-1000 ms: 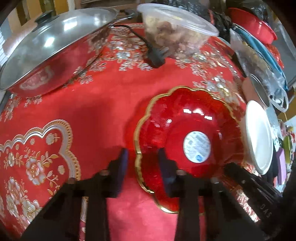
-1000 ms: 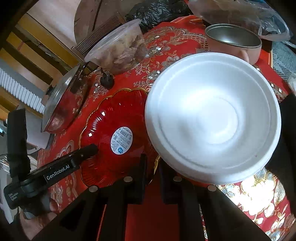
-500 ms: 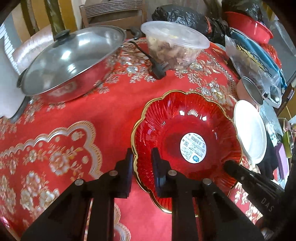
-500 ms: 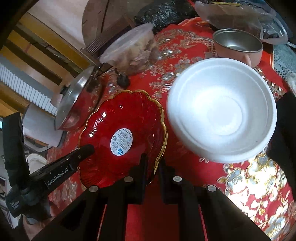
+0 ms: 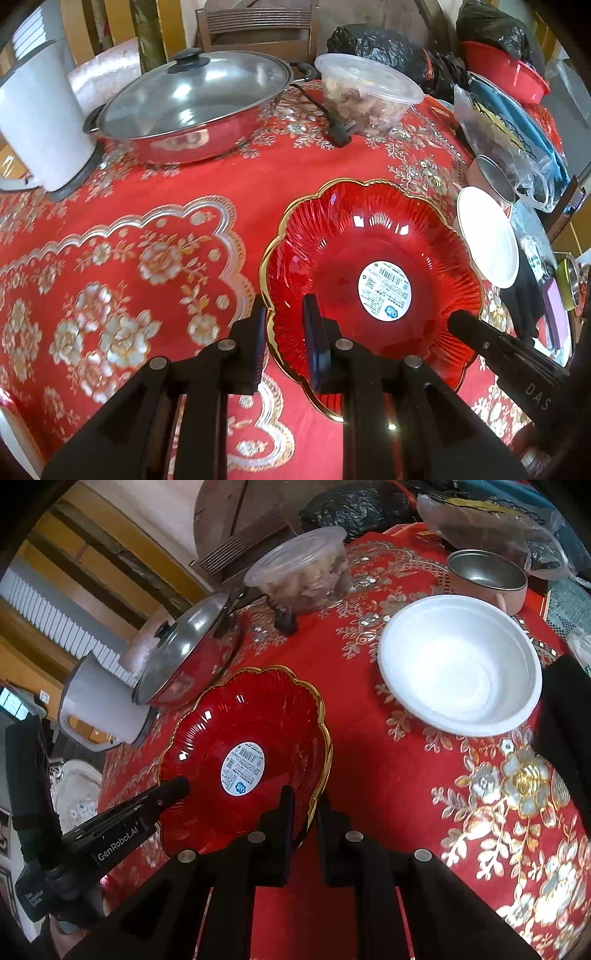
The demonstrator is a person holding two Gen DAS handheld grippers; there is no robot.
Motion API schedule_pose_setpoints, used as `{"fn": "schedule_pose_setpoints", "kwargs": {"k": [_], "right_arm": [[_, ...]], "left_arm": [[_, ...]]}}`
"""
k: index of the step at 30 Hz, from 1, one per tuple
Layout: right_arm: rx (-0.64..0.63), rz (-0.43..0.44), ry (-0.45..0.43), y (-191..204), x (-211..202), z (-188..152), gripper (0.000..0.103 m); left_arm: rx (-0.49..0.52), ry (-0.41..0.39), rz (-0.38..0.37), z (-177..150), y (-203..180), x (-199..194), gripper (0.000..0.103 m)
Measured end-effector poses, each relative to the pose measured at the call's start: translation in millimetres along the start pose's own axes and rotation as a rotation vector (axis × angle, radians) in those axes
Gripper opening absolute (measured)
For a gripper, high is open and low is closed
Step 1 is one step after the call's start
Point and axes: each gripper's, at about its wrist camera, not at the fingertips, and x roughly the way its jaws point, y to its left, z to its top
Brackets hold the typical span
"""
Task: Organize plates and bowls
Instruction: 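Lift the red bowl with the left gripper and carry it toward the stack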
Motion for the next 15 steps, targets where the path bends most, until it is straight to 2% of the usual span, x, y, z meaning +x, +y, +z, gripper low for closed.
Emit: {"fn": "schedule_pose_setpoints", "kwargs": {"k": [15], "right_arm": [[-0.081,0.025,0.019,46,-11,-29,0.011]], "left_arm": [[-0.086,-0.026,0.040,-36,40,-36,0.016]]}}
